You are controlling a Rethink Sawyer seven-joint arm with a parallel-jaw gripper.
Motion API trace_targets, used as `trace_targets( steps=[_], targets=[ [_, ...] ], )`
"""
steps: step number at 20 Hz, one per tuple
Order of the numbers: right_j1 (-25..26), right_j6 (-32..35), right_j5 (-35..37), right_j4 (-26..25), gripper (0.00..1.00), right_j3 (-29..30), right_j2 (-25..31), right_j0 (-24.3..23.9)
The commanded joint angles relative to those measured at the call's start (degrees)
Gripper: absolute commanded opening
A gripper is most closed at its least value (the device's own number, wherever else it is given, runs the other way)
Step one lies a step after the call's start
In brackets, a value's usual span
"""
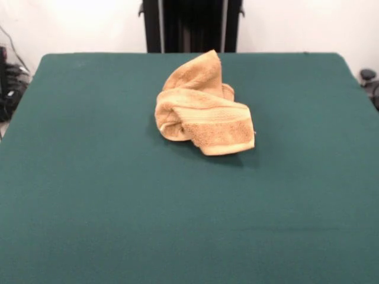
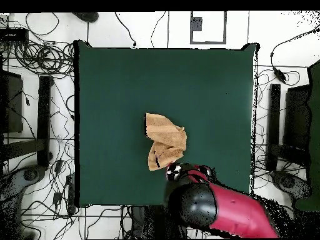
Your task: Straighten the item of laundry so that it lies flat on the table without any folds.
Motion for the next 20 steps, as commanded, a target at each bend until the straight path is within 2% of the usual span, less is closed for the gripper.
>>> trace_targets(
  steps=[1,7,20],
  targets=[
    [7.4,-21.6,7.2,-6.0,1.00,-5.5,13.4,-7.8],
    [11.5,-21.1,4.0,-11.1,1.00,-6.5,18.4,-13.1],
    [24.8,-13.8,-6.6,-24.2,1.00,-10.4,23.8,-17.5]
  ],
)
